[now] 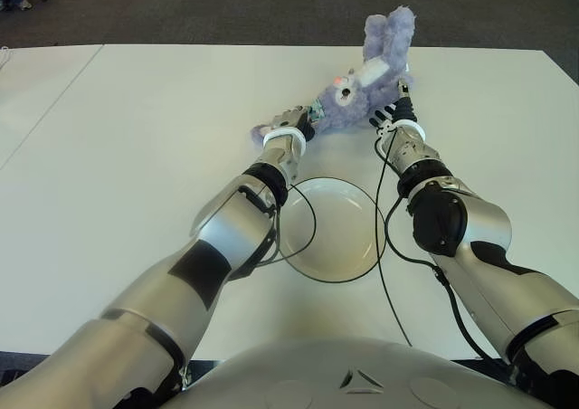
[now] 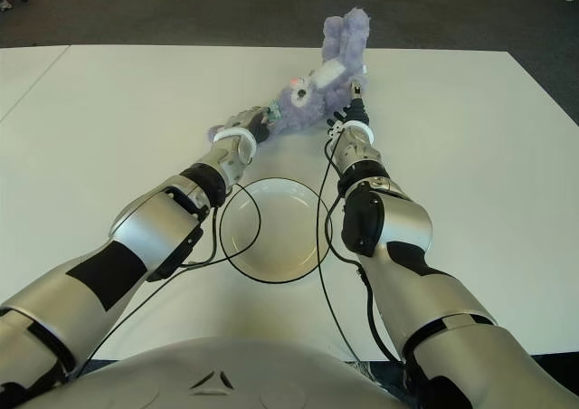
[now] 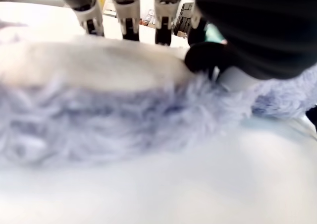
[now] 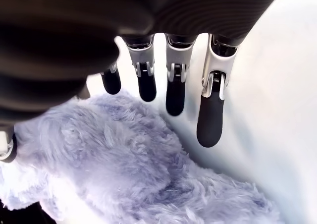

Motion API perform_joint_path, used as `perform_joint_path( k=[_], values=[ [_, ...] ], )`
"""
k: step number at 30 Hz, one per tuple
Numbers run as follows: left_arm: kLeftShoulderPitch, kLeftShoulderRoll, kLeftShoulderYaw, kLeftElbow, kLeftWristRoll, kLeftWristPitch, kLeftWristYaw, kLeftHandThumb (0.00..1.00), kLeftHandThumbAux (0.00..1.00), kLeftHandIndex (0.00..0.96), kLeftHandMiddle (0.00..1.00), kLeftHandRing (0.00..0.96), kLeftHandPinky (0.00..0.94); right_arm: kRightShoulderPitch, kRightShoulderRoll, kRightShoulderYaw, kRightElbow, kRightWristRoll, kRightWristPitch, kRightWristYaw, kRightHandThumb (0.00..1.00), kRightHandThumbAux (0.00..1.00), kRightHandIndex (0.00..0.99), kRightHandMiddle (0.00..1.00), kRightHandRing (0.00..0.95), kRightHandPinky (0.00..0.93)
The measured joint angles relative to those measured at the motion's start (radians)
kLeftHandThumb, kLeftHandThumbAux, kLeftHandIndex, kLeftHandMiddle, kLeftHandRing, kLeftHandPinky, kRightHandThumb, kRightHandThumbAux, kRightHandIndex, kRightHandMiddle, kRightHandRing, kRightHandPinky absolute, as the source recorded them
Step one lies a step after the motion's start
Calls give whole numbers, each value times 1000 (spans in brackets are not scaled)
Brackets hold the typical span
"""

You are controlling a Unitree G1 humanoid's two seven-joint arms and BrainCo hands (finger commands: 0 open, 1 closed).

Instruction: Put the doll into the plate.

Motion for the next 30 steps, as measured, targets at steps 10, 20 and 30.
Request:
perform_joint_path(
  k=[10, 20, 30],
  values=[
    [0, 0, 2, 0, 0, 1, 4, 720, 476, 0, 0, 78, 201, -9, 9, 22, 6, -31, -10, -49, 551, 344, 394, 296, 273, 249],
    [1, 0, 4, 0, -1, 0, 4, 744, 460, 0, 37, 107, 245, -10, 12, 72, 12, -96, -10, -120, 692, 656, 434, 467, 451, 460],
    [4, 0, 53, 0, -34, -9, 35, 876, 498, 186, 354, 447, 495, -10, 13, 75, 15, -107, -13, -148, 712, 692, 429, 524, 520, 554]
  ],
)
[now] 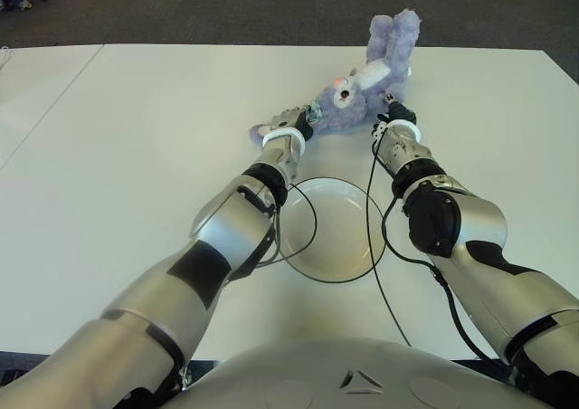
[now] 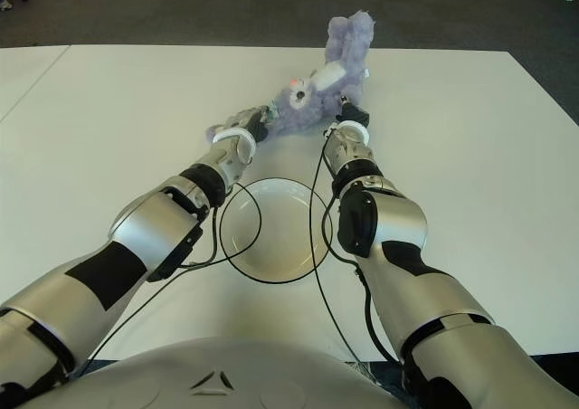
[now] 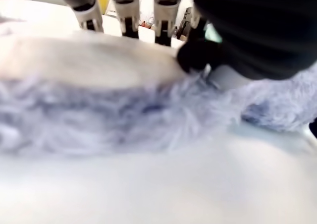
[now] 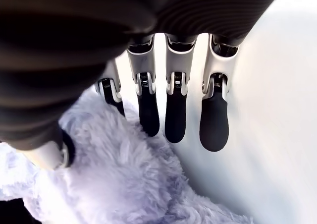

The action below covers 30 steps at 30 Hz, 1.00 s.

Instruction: Put the doll into the plate.

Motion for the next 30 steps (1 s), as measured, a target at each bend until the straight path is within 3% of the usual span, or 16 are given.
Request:
perform_joint_path(
  k=[2, 4, 5, 6, 20, 22, 30],
  values=[
    [0, 0, 14, 0, -12, 0, 4, 984, 611, 233, 437, 481, 491, 0, 0, 2, 1, -3, 0, 4, 715, 693, 429, 539, 540, 556],
    [0, 0, 38, -1, -31, -1, 9, 998, 625, 244, 449, 485, 489, 0, 0, 4, 2, -8, 0, 10, 716, 693, 429, 543, 544, 557],
    [0, 0, 46, -1, -38, -1, 10, 999, 646, 350, 500, 507, 484, 0, -1, 5, 2, -10, 0, 12, 717, 694, 429, 548, 550, 560],
    [0, 0, 58, -1, -47, -2, 11, 999, 652, 373, 506, 511, 484, 0, -1, 7, 3, -12, 0, 15, 718, 694, 429, 550, 553, 562],
    [0, 2, 96, -2, -60, -5, 23, 1000, 660, 383, 447, 471, 522, 0, -1, 11, 5, -20, 4, 24, 720, 697, 429, 552, 560, 556],
    [1, 2, 91, -2, -53, -4, 27, 953, 651, 392, 487, 512, 676, 0, -1, 12, 5, -22, 4, 24, 720, 698, 429, 550, 561, 549],
    [6, 3, 69, -1, -28, 6, 36, 946, 651, 387, 505, 526, 751, 0, -4, 12, 5, -29, 4, 24, 720, 699, 429, 556, 569, 571]
  ],
)
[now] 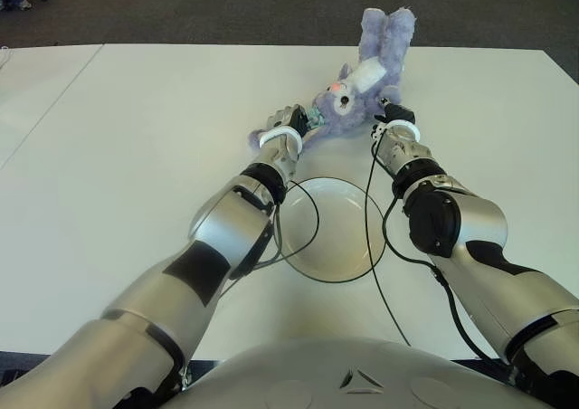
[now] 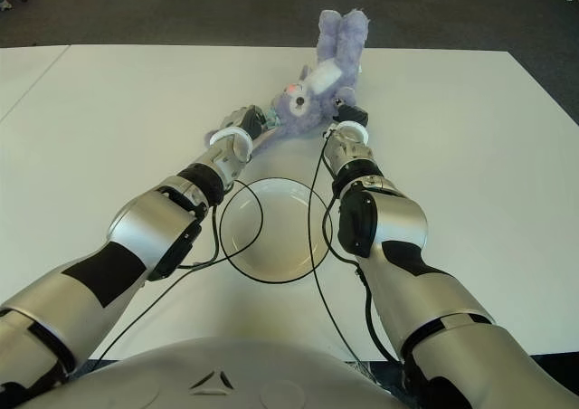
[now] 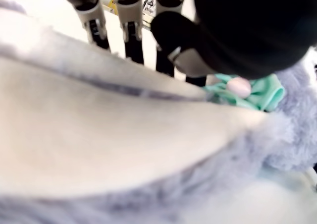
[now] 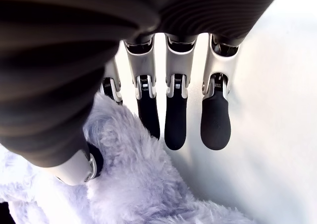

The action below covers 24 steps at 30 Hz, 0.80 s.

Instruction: Put the doll into the plate.

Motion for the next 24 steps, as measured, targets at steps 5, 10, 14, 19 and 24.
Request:
perform_joint_path(
  k=[5, 10, 14, 19, 24],
  values=[
    [0, 0, 0, 0, 3, 5, 1, 849, 667, 401, 544, 748, 791, 0, -3, -5, 0, 1, -1, 3, 720, 700, 429, 562, 577, 577],
    [-1, 2, -2, 0, 11, 4, 2, 847, 669, 399, 549, 777, 809, -10, -8, -11, 0, 2, 0, 8, 720, 700, 428, 565, 583, 583],
    [-10, 4, -17, 0, 30, 11, 11, 846, 670, 396, 551, 797, 825, -30, -13, -14, 1, 8, 1, 13, 721, 699, 429, 563, 584, 574],
    [-48, 12, -48, 1, 61, 26, 29, 845, 671, 394, 550, 800, 824, -56, -24, -12, -1, 12, -15, 41, 721, 696, 430, 559, 574, 559],
    [-90, 11, -74, -1, 80, 25, 39, 845, 671, 393, 549, 801, 821, -74, -34, -11, -3, 19, -36, 68, 722, 694, 431, 546, 554, 533]
  ],
)
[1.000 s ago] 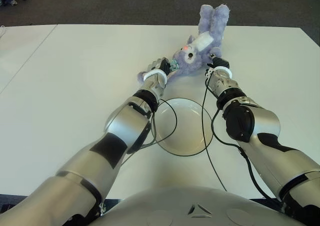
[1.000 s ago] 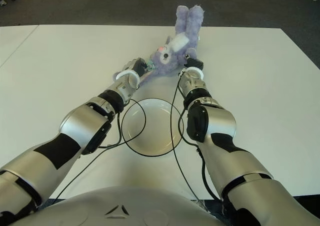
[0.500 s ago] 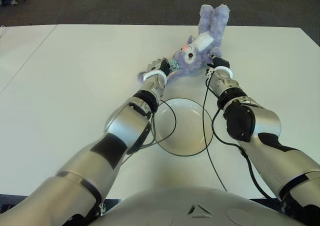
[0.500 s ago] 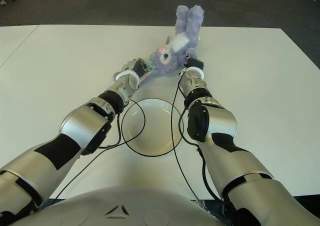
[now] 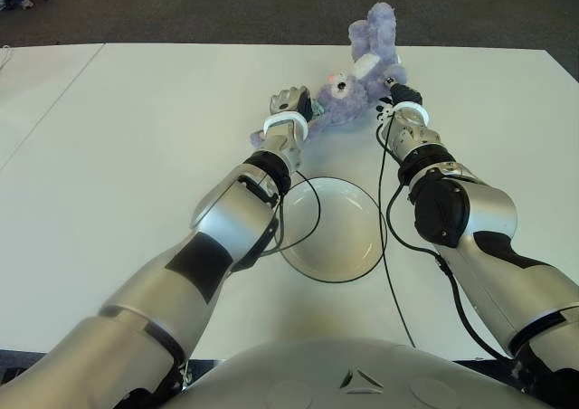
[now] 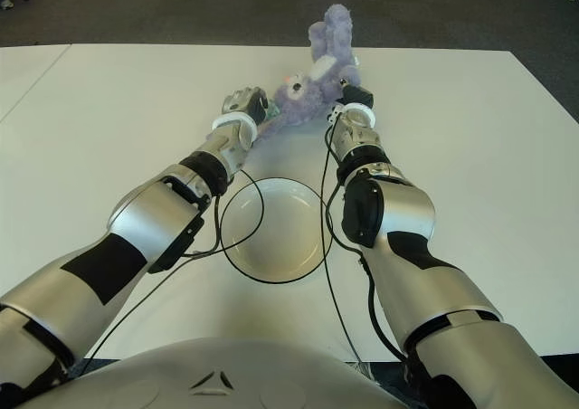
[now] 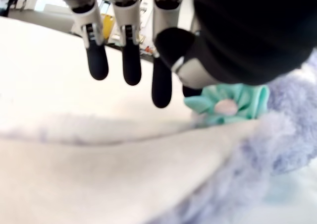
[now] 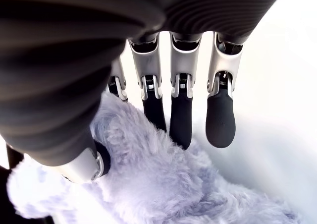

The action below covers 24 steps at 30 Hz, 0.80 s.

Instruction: Put the doll into the plate.

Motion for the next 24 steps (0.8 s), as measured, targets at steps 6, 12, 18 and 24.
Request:
perform_joint_path(
  k=[6, 12, 18, 24],
  values=[
    [-34, 2, -9, -1, 4, -2, 16, 847, 671, 393, 547, 801, 824, -35, -10, 9, -20, 5, -22, 36, 722, 693, 431, 534, 540, 531],
    [-89, 7, -15, -4, 11, -5, 42, 848, 670, 393, 543, 796, 821, -102, -6, 21, -58, 16, -52, 58, 839, 671, 407, 497, 520, 496],
    [-134, 11, -39, -10, 22, -10, 64, 848, 669, 394, 541, 787, 813, -142, -3, 41, -89, 21, -74, 99, 840, 670, 415, 484, 508, 486],
    [-140, 14, -50, -11, 34, -19, 88, 847, 669, 394, 538, 774, 796, -143, -3, 53, -109, 26, -76, 139, 841, 669, 410, 491, 512, 514]
  ],
)
